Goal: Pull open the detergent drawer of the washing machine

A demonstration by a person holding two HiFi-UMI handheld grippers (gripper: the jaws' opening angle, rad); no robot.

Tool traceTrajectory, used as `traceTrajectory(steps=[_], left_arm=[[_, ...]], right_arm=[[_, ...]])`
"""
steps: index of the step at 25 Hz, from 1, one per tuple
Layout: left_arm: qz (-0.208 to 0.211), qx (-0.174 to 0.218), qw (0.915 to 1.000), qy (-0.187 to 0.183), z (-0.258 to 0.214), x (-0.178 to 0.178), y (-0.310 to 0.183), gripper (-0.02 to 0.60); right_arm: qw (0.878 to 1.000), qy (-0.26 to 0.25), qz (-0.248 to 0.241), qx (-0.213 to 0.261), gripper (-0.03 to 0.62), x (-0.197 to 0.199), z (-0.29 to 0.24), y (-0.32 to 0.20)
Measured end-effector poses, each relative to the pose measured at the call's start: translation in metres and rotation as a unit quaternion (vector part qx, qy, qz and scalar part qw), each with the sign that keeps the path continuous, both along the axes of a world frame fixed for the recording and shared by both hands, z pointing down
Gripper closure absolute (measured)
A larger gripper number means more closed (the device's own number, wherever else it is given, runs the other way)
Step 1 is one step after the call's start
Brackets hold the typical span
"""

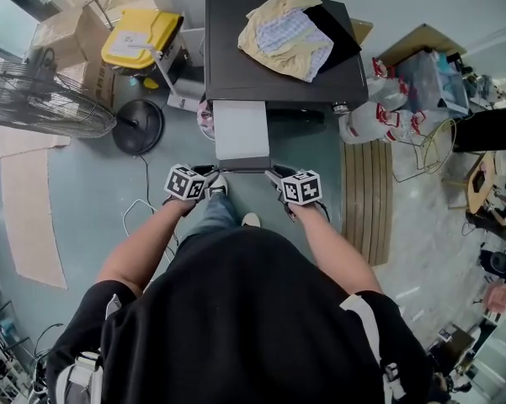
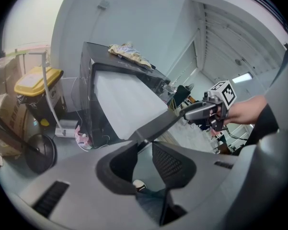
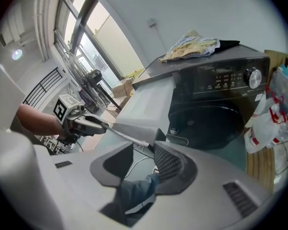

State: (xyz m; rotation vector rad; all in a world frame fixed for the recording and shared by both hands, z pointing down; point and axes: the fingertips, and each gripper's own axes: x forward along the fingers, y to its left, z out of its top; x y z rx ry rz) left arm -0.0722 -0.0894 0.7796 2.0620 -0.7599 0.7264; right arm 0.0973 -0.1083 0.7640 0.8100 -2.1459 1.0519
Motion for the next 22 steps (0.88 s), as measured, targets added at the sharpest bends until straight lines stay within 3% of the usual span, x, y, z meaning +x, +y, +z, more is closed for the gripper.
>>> traceTrajectory(steps=[22], left_arm=[[-0.011, 0.004, 0.9999, -0.004, 0.0062, 0.0025, 0.0087, 0.477]], right_arm=[[1.0, 0.007, 0.008, -0.002, 0.451, 0.0033, 0.0096, 0.0087]])
